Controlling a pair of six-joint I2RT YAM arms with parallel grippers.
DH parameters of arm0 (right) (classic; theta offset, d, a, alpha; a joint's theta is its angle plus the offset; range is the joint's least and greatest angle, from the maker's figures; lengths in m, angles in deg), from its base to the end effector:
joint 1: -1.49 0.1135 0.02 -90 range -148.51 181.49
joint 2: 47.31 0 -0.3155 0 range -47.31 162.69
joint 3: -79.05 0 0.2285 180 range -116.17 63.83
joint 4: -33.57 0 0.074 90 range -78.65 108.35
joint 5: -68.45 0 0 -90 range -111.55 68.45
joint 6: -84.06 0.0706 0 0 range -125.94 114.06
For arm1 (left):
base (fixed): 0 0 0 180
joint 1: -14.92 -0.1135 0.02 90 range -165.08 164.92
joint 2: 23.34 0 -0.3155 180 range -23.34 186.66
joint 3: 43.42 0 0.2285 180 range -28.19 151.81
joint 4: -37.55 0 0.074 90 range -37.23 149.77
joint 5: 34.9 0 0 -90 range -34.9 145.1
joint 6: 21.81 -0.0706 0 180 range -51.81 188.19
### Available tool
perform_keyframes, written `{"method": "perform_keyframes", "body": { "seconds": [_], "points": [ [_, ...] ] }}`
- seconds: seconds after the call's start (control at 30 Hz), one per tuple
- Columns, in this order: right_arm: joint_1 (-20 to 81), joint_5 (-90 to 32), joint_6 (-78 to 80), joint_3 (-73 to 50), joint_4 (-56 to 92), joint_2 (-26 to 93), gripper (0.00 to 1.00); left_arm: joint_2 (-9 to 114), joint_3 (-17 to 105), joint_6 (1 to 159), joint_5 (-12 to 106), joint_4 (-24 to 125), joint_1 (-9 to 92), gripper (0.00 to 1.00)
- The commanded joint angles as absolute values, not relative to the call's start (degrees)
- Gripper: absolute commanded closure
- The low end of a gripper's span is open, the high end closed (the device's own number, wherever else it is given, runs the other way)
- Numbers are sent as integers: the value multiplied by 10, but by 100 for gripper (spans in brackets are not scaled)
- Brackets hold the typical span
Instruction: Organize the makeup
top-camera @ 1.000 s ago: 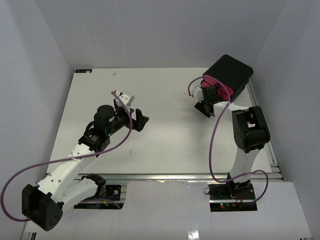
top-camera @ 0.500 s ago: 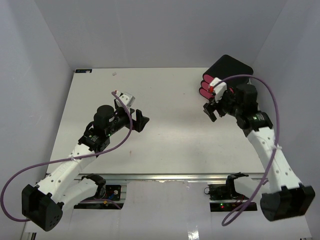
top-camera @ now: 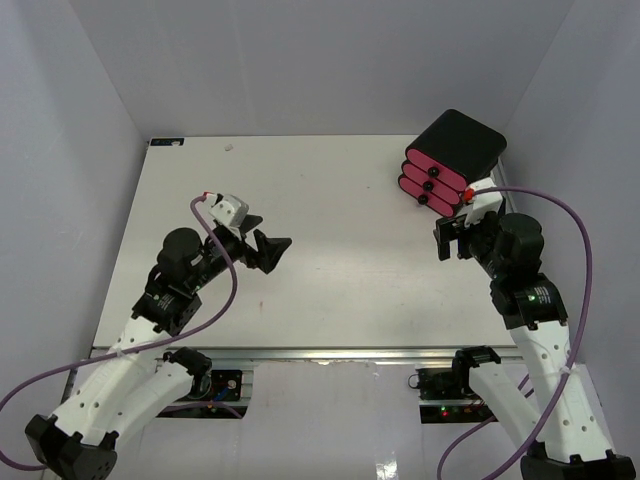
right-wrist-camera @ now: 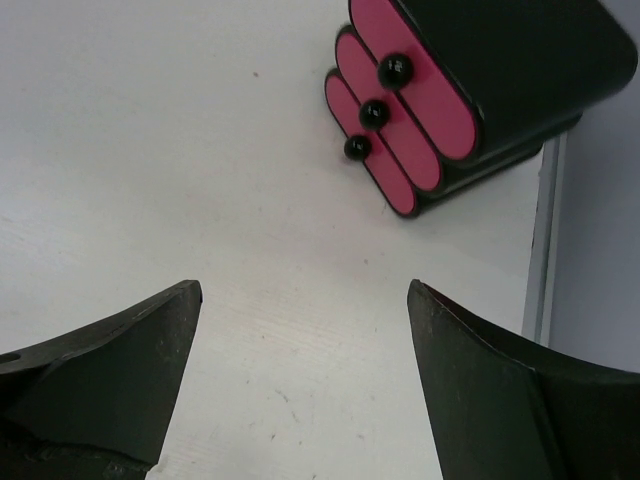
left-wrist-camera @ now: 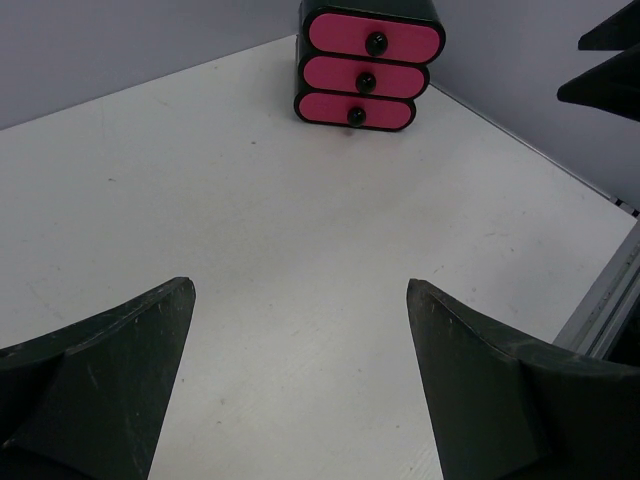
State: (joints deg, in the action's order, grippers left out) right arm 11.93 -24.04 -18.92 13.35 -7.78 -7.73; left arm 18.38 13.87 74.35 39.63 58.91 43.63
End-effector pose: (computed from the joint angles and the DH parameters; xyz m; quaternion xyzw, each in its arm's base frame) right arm 0.1189 0.0250 0.3772 -0.1741 0.7752 0.0038 0.6073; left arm 0.1190 -0.0866 0.3705 0.2322 0.7033 -0.2943 0.6039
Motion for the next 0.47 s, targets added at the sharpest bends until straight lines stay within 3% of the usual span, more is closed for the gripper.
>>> {"method": "perform_keyframes", "body": {
  "seconds": [0.0,0.43],
  "points": [
    [110,-166,-138,186,-38,-94,10,157,112,736,404,582,435,2],
    [39,-204,-133,289,25,-153,10,147,92,731,428,575,435,2]
  ]
}}
